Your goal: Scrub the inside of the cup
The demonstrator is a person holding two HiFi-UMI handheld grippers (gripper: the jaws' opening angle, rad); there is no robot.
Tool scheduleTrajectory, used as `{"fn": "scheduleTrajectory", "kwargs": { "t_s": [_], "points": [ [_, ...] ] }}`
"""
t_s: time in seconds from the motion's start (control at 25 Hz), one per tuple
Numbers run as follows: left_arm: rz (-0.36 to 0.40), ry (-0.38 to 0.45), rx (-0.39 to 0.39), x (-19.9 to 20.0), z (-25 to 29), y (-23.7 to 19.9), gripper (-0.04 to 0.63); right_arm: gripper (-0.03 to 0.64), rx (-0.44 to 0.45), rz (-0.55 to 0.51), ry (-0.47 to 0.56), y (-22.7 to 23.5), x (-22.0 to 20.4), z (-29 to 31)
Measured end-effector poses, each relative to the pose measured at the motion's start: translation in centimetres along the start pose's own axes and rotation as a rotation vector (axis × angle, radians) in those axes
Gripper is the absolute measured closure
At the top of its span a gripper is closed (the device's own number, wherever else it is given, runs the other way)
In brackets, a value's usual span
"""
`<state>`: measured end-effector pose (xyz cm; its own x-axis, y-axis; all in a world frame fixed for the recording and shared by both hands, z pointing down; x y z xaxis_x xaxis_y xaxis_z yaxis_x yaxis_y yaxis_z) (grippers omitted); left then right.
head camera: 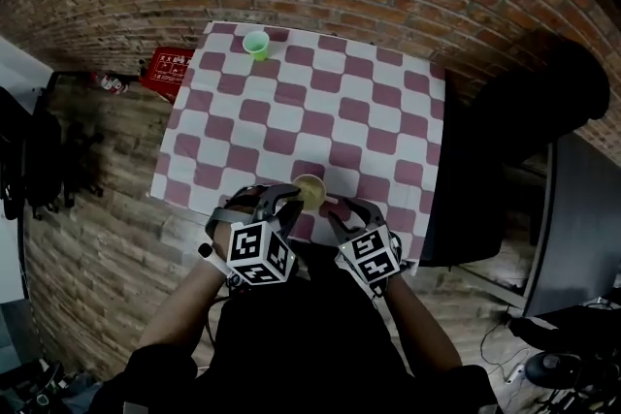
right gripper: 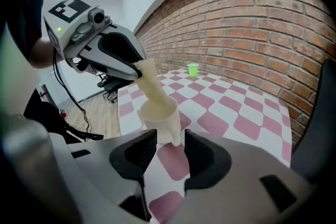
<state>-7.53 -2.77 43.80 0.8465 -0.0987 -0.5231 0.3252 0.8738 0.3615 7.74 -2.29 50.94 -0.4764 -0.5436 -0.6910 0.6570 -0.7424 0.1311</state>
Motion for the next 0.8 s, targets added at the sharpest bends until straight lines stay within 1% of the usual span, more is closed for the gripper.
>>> {"fn": "scheduleTrajectory", "kwargs": {
  "t_s": [0.16, 0.28, 0.36, 0.44, 0.64, 0.8],
  "points": [
    [0.012, -0.026, -0.069, -0.5, 1.5, -0.3, 0.523, 0.447, -0.028, 0.02, -0.034, -0.3, 0.0, 1.4],
    [0.011, -0.061, -0.088, -0.6, 2.8, -0.4, 0.523, 0.448, -0.049, 0.017, -0.054, -0.2, -0.3, 2.4],
    [-0.008, -0.095, -0.094, -0.7, 3.8, -0.2, 0.523, 0.448, -0.056, 0.013, -0.064, -0.4, -0.5, 2.9],
    [-0.067, -0.123, -0.108, -1.0, 4.9, -0.2, 0.523, 0.448, -0.06, 0.011, -0.073, -0.5, -0.4, 3.2],
    [-0.269, -0.175, -0.149, -2.0, 7.4, -0.1, 0.523, 0.449, -0.074, -0.016, -0.091, -0.6, -0.8, 4.1],
    [-0.375, -0.19, -0.194, -2.3, 8.2, -0.1, 0.523, 0.466, -0.09, -0.062, -0.117, -0.3, -0.8, 4.6]
  ]
}}
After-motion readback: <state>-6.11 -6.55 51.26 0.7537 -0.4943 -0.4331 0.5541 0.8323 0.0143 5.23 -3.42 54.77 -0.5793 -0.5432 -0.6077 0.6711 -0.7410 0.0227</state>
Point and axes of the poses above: the fingertips, and each gripper's own axes: z forward along the fingers, y to its right, x out of its top, the point moved 9 cm from there along -z, backward along the fingers, and after that the axes turned 2 degrees about z, right-handed, at the moved point
